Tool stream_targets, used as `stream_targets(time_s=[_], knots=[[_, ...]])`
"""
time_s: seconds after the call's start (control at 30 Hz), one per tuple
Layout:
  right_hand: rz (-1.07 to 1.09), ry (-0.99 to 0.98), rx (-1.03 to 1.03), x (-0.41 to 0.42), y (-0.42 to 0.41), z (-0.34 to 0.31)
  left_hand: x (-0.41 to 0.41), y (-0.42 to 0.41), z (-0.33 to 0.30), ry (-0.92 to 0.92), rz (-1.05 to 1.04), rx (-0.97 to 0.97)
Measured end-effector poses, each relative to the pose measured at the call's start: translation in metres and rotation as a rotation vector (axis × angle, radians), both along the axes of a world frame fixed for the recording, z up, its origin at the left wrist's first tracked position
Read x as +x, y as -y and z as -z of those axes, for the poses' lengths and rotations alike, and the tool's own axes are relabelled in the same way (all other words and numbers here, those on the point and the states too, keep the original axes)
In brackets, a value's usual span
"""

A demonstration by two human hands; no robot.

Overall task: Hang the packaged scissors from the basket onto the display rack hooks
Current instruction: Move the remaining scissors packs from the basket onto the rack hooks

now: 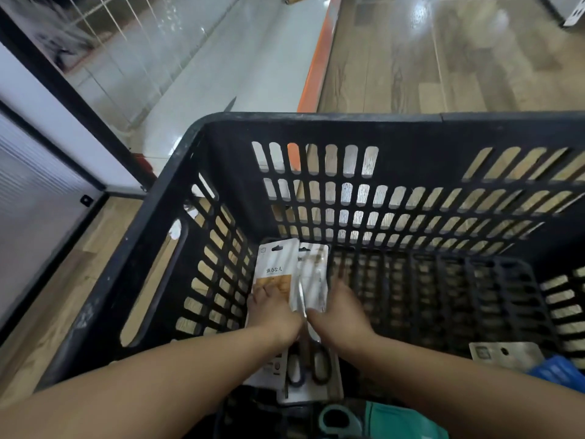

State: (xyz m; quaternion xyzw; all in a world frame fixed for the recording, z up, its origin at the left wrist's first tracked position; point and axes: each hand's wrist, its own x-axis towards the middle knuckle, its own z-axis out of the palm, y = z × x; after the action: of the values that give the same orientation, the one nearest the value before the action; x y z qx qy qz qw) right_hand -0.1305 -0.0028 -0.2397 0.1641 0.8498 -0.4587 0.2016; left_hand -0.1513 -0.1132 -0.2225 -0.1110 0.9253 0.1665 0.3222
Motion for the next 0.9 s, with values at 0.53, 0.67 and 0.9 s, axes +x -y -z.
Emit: stream_targets(time_s=[0.53,0.67,0.9], knots=[[0.057,0.229,0.191,-0.012,0.018,-0.005,-0.005,0.002,-0.014,0.029,0.008,-0.020],[0.137,0.316,0.133,-0.014,0.002,0.001,-0.013,0.002,-0.017,0.009,-0.045,-0.014],[0.314,0.223,-0.109,-0.004,-0.050,-0.006,-0.020,0.001,-0.027,-0.030,-0.100,-0.018]])
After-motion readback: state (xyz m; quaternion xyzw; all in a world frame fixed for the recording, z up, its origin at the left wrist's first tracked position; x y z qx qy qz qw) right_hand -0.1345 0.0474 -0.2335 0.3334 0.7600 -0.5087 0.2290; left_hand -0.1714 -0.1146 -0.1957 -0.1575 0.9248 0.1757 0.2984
